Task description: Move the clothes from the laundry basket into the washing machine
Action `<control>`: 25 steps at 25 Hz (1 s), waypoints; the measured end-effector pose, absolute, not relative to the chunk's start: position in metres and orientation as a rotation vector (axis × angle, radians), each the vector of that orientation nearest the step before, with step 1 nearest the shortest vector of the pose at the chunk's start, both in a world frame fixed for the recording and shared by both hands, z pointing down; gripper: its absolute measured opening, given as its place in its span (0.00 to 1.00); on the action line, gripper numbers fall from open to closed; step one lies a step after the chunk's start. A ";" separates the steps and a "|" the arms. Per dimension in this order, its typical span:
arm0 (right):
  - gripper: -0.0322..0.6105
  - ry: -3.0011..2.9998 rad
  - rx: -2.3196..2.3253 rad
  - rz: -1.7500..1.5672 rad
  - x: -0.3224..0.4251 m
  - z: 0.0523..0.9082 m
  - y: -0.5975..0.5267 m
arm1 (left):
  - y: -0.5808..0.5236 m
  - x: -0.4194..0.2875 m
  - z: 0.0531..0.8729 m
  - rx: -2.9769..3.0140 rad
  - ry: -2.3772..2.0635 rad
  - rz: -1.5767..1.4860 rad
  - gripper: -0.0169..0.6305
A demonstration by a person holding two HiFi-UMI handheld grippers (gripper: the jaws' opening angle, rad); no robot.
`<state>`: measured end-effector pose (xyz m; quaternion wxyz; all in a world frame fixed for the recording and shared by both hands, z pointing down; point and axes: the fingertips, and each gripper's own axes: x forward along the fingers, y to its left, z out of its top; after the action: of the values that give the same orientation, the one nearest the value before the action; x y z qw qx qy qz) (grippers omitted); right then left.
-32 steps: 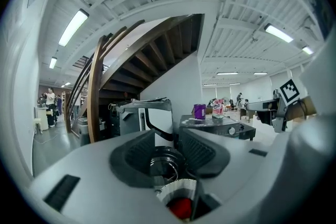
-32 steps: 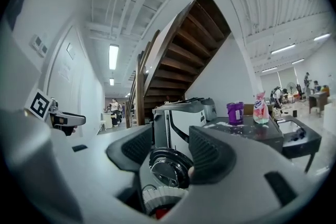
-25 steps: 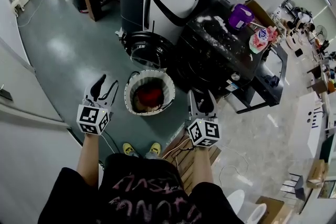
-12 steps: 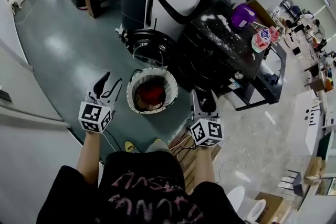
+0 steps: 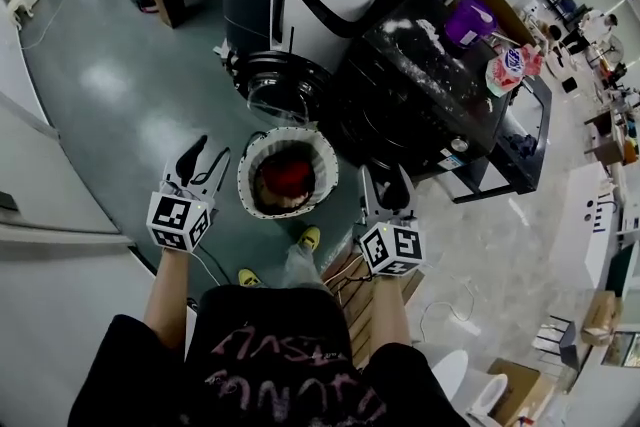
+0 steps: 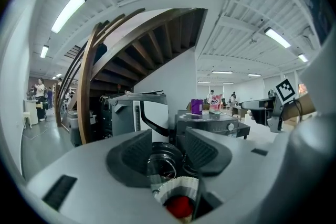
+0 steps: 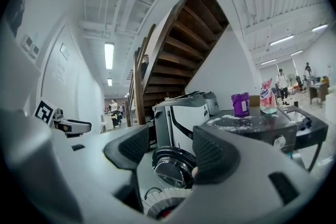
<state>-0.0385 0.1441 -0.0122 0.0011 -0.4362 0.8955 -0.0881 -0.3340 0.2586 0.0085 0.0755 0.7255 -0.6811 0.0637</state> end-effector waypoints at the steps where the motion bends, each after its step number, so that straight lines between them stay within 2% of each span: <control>1: 0.46 2.813 -1.367 -0.286 -0.039 -0.009 0.135 | 0.250 -0.333 0.011 2.174 -2.036 0.199 0.33; 14: 0.47 2.949 -1.223 -0.300 -0.045 0.037 0.000 | 0.119 -0.305 0.042 2.103 -2.013 0.308 0.33; 25: 0.47 2.981 -1.146 -0.342 -0.057 0.056 -0.033 | 0.080 -0.292 0.059 2.101 -1.958 0.384 0.33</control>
<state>-0.0573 -0.0327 0.0562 -0.0350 -0.3566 0.9275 -0.1065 -0.2919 0.0795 0.0592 0.1216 0.7198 -0.6707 0.1316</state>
